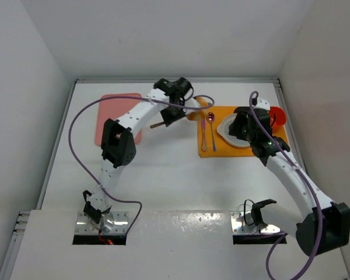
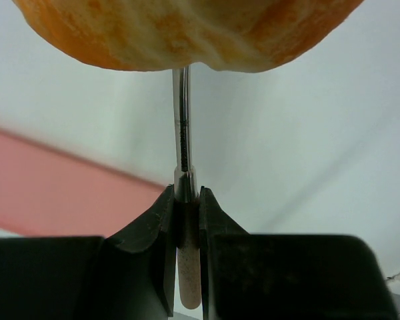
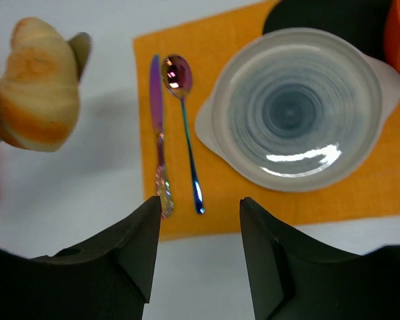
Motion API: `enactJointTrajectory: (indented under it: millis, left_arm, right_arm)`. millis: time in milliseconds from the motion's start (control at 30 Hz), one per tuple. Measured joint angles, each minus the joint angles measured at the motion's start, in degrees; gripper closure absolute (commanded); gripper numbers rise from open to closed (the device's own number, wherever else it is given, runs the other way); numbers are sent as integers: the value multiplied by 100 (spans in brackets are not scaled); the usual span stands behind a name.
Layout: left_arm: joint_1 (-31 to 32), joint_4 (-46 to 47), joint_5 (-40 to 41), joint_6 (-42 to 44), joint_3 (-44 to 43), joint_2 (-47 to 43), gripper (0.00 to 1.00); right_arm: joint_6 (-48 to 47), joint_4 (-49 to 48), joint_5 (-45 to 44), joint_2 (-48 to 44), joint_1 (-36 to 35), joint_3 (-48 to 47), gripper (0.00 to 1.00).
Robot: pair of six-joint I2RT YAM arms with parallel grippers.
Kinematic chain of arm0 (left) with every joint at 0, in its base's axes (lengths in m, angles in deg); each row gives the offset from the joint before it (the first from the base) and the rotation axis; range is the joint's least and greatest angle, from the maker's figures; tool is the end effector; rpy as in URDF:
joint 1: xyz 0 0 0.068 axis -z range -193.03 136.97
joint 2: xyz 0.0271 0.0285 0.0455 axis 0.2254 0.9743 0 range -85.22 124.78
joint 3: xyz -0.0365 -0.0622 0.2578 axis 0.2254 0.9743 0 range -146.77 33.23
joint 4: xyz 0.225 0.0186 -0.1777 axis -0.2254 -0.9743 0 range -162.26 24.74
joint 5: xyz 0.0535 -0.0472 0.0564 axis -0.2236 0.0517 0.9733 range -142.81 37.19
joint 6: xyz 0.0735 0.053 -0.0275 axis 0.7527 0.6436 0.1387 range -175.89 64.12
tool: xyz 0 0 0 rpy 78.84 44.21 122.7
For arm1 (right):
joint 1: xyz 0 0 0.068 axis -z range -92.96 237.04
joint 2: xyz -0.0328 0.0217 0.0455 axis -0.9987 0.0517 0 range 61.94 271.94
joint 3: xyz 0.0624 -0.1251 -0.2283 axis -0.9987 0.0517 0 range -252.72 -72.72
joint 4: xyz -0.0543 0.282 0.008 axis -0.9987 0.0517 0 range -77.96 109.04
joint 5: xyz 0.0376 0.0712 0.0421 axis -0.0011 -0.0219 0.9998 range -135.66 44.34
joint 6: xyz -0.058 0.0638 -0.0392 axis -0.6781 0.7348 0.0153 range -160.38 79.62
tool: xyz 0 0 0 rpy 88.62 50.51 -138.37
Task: Place the bread
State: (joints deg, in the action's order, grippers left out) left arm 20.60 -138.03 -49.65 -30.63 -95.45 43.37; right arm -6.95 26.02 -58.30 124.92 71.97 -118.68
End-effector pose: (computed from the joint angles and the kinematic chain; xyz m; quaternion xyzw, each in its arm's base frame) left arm 0.4199 -0.2737 0.2238 0.4821 0.8627 0.0162 0.1521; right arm 0.3095 0.0639 0.2405 0.1916 0.8453 0.1136 0.4856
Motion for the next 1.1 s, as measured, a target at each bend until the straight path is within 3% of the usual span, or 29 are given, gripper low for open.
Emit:
enactJointTrajectory:
  millis: [233,567,833,1100]
  left_arm:
    - [949,-129,-157,-164,-599,883,100]
    - [1257,297,31,-496,-632,1032,100]
    - [1458,933,431,-802,-1003,1456,100]
    - [1582,1316,977,-796,-1198,1845,100]
  right_arm:
    - [-188,702,297,-907,435,675,51]
    - [-245,839,999,-1423,1239,1300,49]
    - [-181,625,1773,-1134,1919,1532,49]
    - [-118,535,2094,-955,1998,1532,49]
